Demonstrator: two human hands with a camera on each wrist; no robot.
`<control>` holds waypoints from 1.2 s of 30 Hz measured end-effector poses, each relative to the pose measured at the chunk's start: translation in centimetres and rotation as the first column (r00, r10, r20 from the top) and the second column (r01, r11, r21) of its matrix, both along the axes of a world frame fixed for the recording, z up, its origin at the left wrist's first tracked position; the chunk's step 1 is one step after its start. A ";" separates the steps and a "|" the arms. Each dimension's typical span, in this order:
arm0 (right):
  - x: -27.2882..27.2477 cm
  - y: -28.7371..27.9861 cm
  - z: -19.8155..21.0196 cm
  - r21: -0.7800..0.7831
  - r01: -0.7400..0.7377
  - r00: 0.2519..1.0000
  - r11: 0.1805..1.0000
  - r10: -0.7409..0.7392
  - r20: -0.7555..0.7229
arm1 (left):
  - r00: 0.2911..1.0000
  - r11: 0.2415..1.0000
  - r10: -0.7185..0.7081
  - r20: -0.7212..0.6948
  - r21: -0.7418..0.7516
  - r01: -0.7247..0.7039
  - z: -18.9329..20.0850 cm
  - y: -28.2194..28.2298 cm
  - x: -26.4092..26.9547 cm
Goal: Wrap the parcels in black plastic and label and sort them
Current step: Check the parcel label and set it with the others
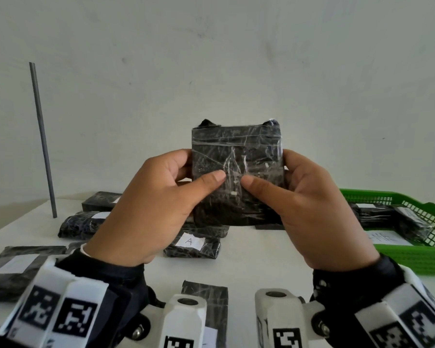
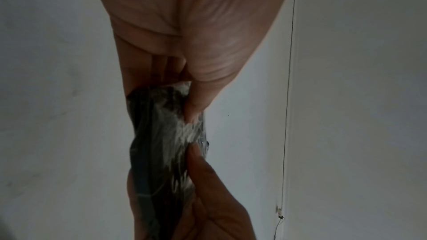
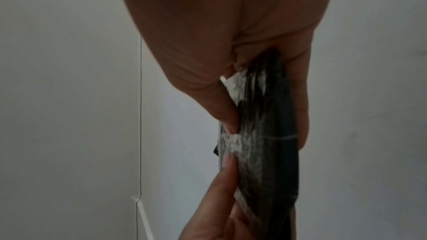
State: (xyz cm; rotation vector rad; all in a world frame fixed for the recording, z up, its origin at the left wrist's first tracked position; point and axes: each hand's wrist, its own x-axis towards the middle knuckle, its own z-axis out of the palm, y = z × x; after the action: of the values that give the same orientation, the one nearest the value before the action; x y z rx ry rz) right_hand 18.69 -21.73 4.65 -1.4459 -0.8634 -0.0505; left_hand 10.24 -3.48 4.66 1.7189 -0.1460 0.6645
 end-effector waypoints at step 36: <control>0.3 -0.1 0.2 0.044 -0.053 0.994 0.998 0.057 -0.090 | 0.998 0.995 0.016 0.066 0.094 -0.022 0.7 -0.5 -0.4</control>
State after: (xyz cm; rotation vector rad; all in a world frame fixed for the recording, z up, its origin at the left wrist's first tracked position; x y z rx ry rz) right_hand 18.97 -21.81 4.89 -1.3742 -0.8225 0.0390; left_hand 9.79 -3.98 5.34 1.7915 -0.2102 0.7383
